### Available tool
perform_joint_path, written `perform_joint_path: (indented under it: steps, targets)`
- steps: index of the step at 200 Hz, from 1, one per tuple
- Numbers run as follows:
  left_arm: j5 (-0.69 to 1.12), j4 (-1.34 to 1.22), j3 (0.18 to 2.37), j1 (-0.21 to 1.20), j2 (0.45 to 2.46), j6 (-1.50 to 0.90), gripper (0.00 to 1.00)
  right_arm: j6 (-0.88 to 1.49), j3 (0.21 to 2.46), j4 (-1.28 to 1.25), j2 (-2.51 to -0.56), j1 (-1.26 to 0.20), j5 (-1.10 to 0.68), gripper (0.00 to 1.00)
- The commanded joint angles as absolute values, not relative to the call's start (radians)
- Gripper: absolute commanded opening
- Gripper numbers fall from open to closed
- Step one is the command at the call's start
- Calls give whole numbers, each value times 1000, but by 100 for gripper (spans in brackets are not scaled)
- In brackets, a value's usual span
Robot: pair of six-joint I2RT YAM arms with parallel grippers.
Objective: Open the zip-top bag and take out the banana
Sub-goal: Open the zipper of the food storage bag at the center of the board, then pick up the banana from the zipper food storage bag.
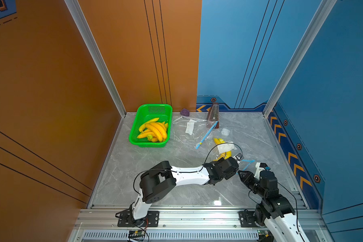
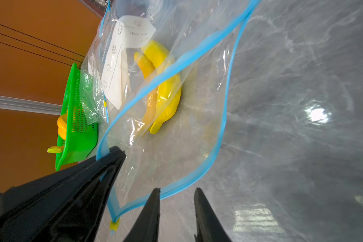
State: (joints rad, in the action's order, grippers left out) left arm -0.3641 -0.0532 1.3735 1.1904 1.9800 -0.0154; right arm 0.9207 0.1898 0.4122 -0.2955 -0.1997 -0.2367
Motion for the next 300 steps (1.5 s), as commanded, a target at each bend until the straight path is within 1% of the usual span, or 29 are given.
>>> perform_joint_path:
  steps: [1, 24, 43, 62, 86, 111, 131, 137, 164, 181, 200, 223, 236, 245, 254, 278, 300]
  targets:
    - [-359, -108, 1347, 1183, 1931, -44, 0, 956, 174, 262, -325, -245, -241, 28]
    - [-357, -108, 1348, 1192, 1928, -47, 0, 969, 164, 156, -379, -294, -220, 28]
    - [-349, -113, 1344, 1193, 1927, -57, 0, 959, 160, 119, -439, -319, -157, 29]
    - [-346, -124, 1333, 1192, 1927, -70, 0, 956, 136, 37, -505, -314, -129, 30]
    - [-343, -135, 1319, 1193, 1929, -90, 0, 939, 133, -66, -587, -306, -89, 34]
    - [-334, -165, 1291, 1191, 1919, -116, 0, 930, 120, -237, -725, -304, -70, 34]
    - [-322, -188, 1275, 1190, 1908, -138, 0, 938, 115, -399, -872, -304, -86, 45]
    - [-320, -190, 1275, 1189, 1905, -142, 0, 940, 119, -442, -913, -306, -93, 46]
    - [-321, -207, 1263, 1189, 1897, -156, 0, 939, 144, -557, -1063, -313, -88, 47]
    - [-310, -217, 1254, 1184, 1894, -169, 0, 934, 156, -588, -1115, -315, -59, 48]
    - [-291, -228, 1246, 1178, 1894, -186, 0, 912, 175, -618, -1156, -321, -30, 52]
    - [-281, -231, 1227, 1171, 1880, -199, 14, 888, 194, -614, -1175, -321, 2, 54]
    - [-297, -231, 1195, 1163, 1843, -199, 29, 877, 196, -588, -1162, -319, 28, 55]
    - [-317, -229, 1166, 1155, 1807, -206, 36, 868, 201, -556, -1148, -318, 49, 55]
    - [-325, -229, 1134, 1139, 1771, -218, 40, 859, 202, -534, -1134, -317, 58, 55]
    - [-297, -227, 1078, 1096, 1695, -252, 56, 834, 212, -496, -1117, -315, 76, 55]
    - [-316, -226, 1048, 1045, 1680, -333, 65, 833, 217, -495, -1129, -316, 81, 55]
